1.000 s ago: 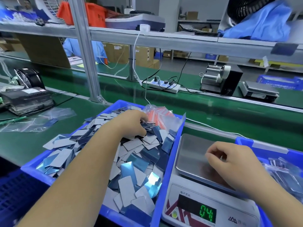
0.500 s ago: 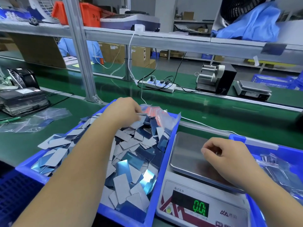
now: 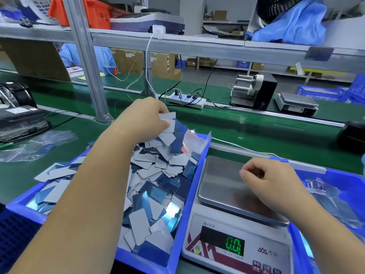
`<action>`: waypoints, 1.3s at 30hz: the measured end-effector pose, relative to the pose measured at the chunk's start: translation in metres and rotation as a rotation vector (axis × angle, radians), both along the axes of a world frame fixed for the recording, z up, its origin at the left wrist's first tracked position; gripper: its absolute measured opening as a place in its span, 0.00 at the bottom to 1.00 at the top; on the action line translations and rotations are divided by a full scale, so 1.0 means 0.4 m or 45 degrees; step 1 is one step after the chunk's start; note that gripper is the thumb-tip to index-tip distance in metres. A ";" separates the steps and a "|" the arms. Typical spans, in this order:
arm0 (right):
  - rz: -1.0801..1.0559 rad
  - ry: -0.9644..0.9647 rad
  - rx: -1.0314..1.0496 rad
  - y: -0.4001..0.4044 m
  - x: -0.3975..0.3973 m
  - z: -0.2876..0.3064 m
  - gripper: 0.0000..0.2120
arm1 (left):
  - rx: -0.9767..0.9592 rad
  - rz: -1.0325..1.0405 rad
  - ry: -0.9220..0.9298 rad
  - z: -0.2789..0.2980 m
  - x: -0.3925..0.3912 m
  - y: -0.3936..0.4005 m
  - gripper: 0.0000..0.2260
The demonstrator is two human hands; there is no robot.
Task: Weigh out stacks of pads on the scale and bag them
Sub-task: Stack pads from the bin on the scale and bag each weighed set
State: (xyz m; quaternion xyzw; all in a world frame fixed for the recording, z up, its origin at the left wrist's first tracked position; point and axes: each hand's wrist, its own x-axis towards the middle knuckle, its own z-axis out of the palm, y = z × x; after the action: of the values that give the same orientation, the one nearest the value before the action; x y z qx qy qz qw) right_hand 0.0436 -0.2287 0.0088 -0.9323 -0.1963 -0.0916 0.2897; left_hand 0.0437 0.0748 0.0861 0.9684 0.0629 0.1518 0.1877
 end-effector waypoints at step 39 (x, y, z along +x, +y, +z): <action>-0.303 -0.006 0.178 -0.055 0.041 0.027 0.11 | -1.236 -0.061 -0.221 -0.055 0.009 -0.114 0.13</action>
State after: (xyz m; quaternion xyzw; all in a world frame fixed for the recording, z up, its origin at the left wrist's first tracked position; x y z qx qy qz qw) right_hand 0.0599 -0.2506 0.0197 -0.9263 -0.0780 -0.1409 0.3407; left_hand 0.0472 0.0293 0.0640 0.7542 0.0881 0.1806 0.6252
